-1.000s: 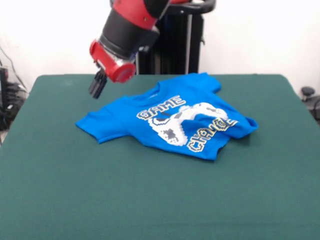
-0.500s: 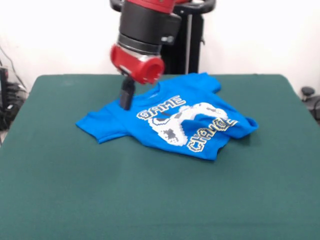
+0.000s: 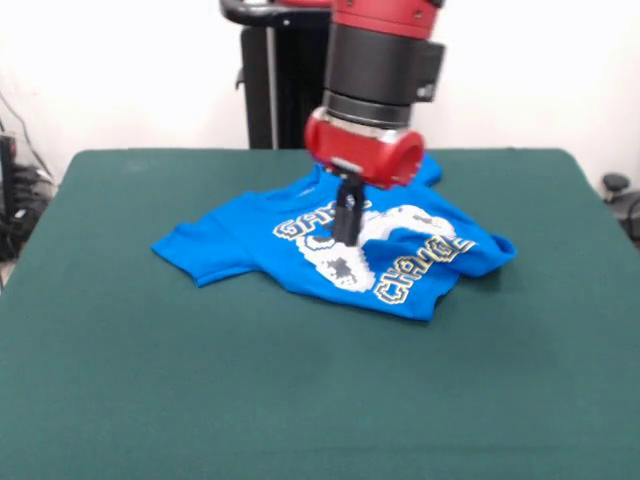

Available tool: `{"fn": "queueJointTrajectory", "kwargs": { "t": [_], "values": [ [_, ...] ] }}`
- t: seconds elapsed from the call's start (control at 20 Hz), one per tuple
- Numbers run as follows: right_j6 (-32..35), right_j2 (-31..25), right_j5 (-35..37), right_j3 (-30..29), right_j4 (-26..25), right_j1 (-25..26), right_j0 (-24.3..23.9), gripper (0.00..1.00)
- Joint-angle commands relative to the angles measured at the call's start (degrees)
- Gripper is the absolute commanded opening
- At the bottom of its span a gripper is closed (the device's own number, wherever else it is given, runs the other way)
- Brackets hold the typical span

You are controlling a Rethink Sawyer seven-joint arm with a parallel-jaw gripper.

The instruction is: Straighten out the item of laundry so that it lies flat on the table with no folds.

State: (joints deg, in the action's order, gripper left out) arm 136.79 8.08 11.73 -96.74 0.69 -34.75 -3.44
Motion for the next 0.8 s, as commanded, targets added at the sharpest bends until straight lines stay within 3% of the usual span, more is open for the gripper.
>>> {"fn": "queueJointTrajectory", "kwargs": {
  "t": [0.05, 0.25, 0.8],
  "values": [
    [1.8, -4.3, 11.6, 4.9, 0.0, 5.3, 5.4, 0.00],
    [5.8, -0.6, 12.5, 7.5, 1.1, 7.6, 8.9, 0.00],
    [12.9, 9.0, 5.4, 14.4, 3.5, 19.0, 15.6, 0.00]
  ]
}}
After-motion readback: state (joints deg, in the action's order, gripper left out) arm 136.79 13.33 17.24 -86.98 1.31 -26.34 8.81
